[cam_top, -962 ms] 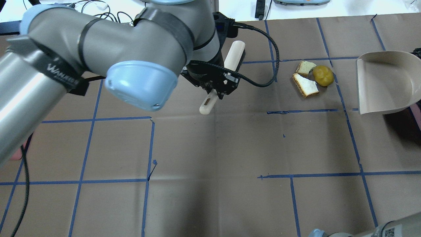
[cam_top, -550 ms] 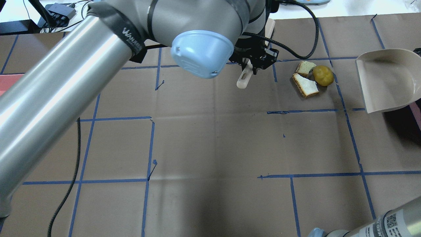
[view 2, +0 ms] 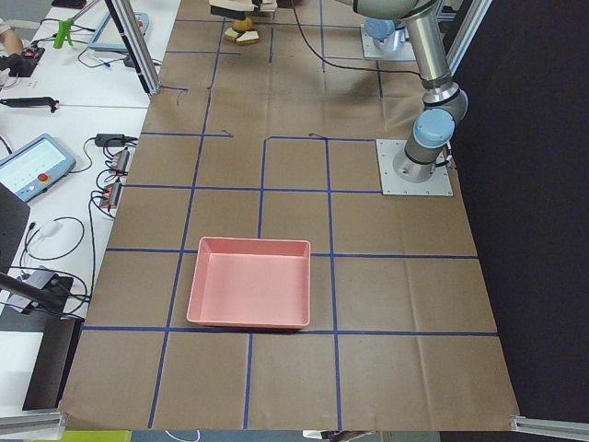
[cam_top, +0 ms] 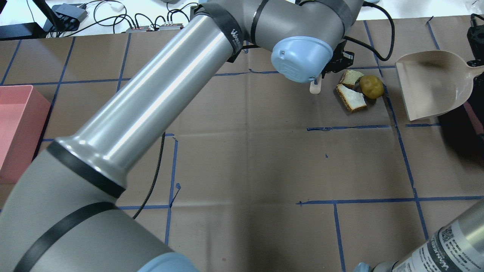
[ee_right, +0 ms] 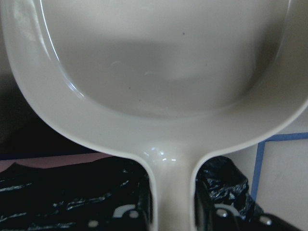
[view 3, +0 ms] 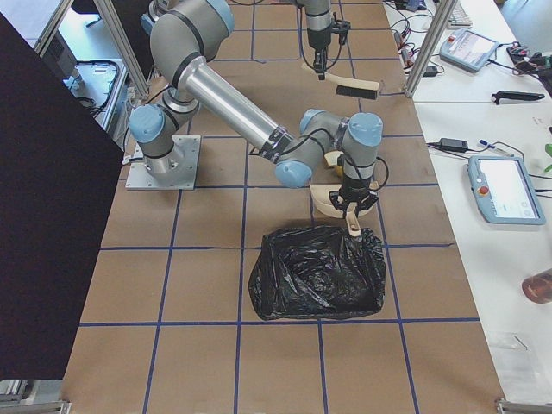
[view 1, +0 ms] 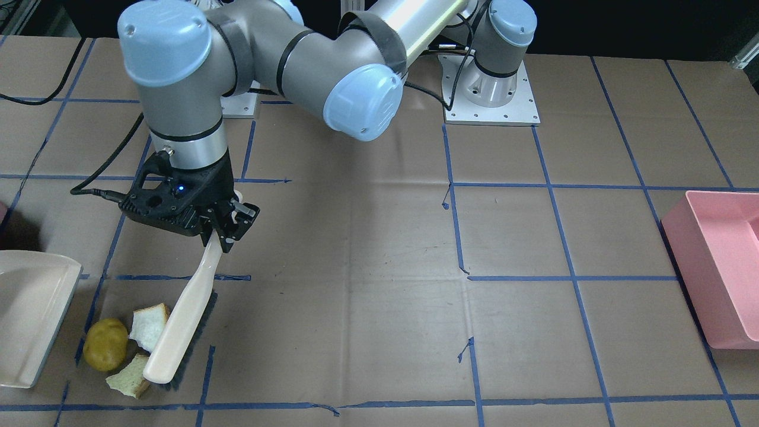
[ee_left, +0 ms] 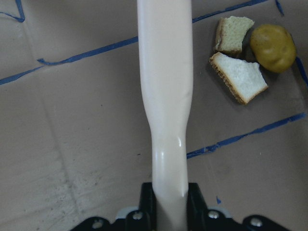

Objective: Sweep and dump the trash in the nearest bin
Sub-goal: 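Move the brush with the left gripper behind the bread and potato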

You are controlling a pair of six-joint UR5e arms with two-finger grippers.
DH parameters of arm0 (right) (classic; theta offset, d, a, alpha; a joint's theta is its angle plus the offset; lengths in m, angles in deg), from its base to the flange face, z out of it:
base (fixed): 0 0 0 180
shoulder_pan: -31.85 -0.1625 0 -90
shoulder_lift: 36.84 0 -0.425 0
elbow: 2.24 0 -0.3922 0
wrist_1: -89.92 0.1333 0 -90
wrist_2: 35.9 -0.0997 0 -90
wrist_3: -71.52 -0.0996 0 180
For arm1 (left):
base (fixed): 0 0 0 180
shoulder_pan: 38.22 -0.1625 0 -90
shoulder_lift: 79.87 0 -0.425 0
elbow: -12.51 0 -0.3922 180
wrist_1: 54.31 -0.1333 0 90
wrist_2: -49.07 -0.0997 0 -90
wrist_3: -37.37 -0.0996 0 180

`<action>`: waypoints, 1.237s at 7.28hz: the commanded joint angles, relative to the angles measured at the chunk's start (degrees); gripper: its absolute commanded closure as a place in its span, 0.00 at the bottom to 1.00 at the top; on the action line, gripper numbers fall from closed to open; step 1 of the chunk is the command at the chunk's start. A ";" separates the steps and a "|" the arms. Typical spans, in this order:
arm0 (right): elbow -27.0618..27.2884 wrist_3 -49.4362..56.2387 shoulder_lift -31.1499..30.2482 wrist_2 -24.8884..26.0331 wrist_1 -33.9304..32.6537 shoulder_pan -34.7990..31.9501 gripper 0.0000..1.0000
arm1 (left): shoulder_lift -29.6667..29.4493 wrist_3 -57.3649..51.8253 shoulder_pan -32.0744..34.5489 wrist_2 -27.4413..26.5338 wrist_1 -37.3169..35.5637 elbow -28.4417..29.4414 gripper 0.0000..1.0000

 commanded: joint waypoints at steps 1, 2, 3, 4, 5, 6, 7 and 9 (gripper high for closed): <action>-0.61 -0.53 1.88 -0.17 -0.15 -2.54 0.97 | -9.68 2.30 1.31 -0.53 6.12 11.84 1.00; -0.70 -0.61 2.76 0.18 -0.24 -2.54 0.97 | -13.29 4.57 2.01 -0.53 8.16 16.85 1.00; -0.88 -0.88 3.29 0.18 -0.33 -2.63 0.97 | -16.37 6.59 2.98 -0.53 10.70 20.99 1.00; -1.57 -1.05 4.08 0.10 -0.24 -2.63 0.97 | -18.14 7.83 3.25 -0.53 13.78 23.73 1.00; -2.54 -0.97 4.43 0.01 -0.15 -2.81 0.97 | -19.03 8.01 3.25 -0.62 13.89 24.45 1.00; -2.72 -0.97 5.13 -0.08 -0.15 -2.98 0.97 | -20.00 9.23 3.25 -0.45 13.98 24.63 1.00; -2.72 -0.97 5.49 -0.17 -0.07 -2.98 0.97 | -20.88 11.25 3.51 -0.45 13.90 24.81 1.00; -2.81 -0.97 5.49 -0.08 0.11 -4.38 0.98 | -22.89 13.45 4.30 -1.58 13.46 24.90 1.00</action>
